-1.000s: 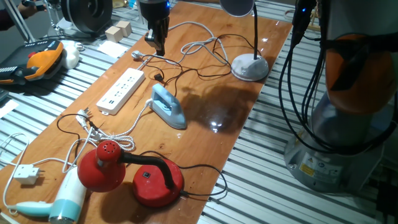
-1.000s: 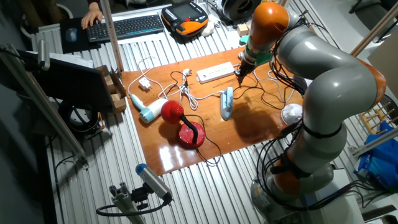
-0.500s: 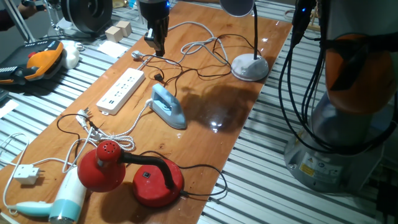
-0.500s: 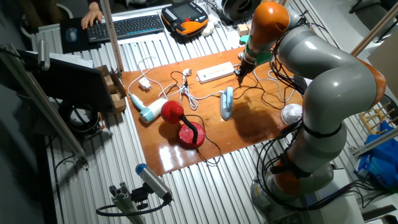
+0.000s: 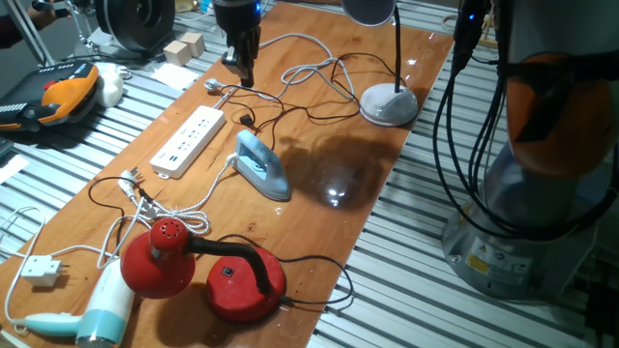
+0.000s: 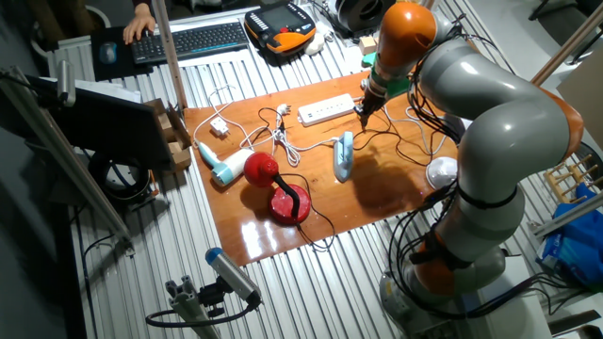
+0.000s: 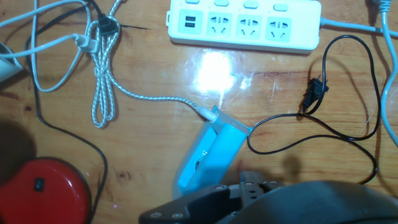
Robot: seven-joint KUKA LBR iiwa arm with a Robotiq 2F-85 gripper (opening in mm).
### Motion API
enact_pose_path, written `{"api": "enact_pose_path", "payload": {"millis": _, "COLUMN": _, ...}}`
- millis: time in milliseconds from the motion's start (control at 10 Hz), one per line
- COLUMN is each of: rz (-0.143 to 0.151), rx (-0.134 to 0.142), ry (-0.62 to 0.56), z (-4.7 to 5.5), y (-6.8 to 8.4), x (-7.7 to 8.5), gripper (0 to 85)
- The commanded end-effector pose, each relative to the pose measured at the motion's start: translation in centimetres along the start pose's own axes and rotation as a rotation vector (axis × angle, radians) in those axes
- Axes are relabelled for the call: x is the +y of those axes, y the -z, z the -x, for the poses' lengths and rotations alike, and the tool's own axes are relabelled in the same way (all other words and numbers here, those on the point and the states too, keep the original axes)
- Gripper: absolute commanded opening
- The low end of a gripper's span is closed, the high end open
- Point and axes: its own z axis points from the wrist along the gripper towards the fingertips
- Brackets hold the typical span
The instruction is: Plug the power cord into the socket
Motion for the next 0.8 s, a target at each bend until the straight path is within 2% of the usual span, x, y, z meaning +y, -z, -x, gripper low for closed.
{"api": "enact_pose_path", "payload": {"millis": 0, "rz": -0.005, "rx": 0.001, "ry": -0.009, "z": 0.2, "y": -0.1, "x": 0.5, "gripper": 0.0}}
{"api": "enact_pose_path", "payload": {"millis": 200, "rz": -0.012, "rx": 0.0, "ry": -0.032, "z": 0.3, "y": -0.1, "x": 1.5, "gripper": 0.0}}
{"api": "enact_pose_path", "payload": {"millis": 700, "rz": -0.005, "rx": -0.01, "ry": -0.092, "z": 0.8, "y": -1.5, "x": 3.4, "gripper": 0.0}}
